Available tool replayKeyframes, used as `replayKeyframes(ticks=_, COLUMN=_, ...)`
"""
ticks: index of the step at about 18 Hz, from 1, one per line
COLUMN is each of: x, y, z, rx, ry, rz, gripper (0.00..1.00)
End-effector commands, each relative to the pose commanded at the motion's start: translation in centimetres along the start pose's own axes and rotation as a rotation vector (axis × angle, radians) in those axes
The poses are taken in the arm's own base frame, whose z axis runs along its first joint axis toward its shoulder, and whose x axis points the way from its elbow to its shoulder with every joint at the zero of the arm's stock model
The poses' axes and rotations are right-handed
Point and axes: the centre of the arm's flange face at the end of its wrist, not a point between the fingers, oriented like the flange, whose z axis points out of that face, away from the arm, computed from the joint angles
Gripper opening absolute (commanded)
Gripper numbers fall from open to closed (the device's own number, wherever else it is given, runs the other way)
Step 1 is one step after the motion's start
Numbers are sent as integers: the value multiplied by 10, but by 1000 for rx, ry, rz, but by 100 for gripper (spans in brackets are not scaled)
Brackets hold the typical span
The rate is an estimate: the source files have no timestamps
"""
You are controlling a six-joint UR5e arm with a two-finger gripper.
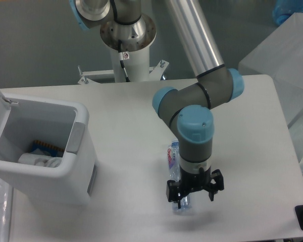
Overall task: Place the trash in the trash can
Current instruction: 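Lower the gripper around the bottle and close on it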
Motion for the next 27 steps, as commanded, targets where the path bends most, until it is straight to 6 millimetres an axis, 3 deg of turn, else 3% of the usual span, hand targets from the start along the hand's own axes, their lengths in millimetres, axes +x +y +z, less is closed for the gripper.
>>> replayKeyframes(ticks=7, x=8, y=10, z=19, rx=-36, ry=12, rz=22, gripper=100)
replayKeyframes(ticks=11, x=8, y=14, z=40, rx=-62, ry=13, rz=24, gripper=100)
replayKeyframes(ticks=27, x=2, y=19, z=67, rx=-106, ry=-38, rz=53, gripper=99)
